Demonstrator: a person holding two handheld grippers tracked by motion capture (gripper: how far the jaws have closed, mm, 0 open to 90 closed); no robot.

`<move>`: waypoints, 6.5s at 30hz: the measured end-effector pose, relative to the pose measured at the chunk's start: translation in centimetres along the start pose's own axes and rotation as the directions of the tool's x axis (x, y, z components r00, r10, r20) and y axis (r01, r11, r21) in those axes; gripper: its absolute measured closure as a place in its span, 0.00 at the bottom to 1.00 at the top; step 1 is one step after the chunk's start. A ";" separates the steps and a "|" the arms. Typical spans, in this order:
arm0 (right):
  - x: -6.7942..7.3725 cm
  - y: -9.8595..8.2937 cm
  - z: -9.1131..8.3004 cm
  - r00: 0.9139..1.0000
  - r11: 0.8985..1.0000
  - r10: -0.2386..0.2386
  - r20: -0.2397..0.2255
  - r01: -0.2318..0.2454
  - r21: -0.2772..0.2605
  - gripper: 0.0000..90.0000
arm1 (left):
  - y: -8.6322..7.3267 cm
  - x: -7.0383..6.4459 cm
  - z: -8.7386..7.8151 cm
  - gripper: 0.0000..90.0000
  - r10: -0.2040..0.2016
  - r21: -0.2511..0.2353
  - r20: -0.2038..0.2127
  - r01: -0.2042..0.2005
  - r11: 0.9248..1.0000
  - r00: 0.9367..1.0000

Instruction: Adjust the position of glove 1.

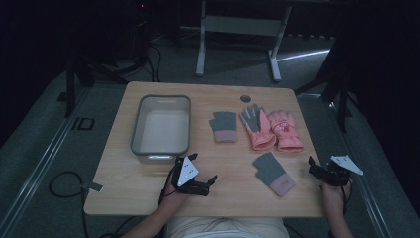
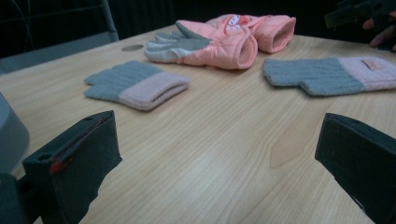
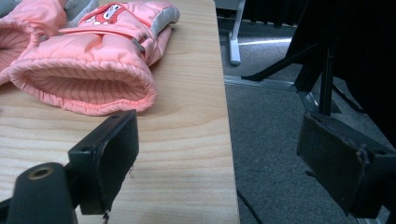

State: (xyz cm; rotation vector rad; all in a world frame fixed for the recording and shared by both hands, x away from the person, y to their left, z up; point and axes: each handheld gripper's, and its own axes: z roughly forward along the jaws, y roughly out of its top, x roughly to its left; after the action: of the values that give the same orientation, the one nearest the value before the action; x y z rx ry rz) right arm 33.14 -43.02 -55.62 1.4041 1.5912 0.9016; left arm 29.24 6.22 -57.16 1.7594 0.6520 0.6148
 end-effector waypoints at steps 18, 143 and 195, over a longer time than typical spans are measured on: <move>0.1 0.0 0.0 0.999 1.000 -0.021 0.026 0.020 0.019 0.15 | -0.1 0.2 -0.2 0.00 -0.031 -0.023 -0.019 0.031 0.999 0.999; 18.7 17.3 1.8 0.886 0.972 -0.234 -0.401 0.217 -0.087 0.20 | -0.1 0.0 -0.3 0.00 -0.014 -0.025 0.008 0.014 1.000 1.000; 27.5 13.6 16.1 0.879 0.895 -0.061 -0.473 0.258 0.364 0.61 | -0.1 -0.1 -0.3 0.00 0.000 -0.021 0.014 0.000 1.000 1.000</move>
State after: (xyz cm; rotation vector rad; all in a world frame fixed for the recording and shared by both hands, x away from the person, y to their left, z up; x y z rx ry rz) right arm 51.97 -14.02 -53.13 1.3699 2.3374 0.8562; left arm 28.99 6.37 -57.19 1.7425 0.6338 0.6073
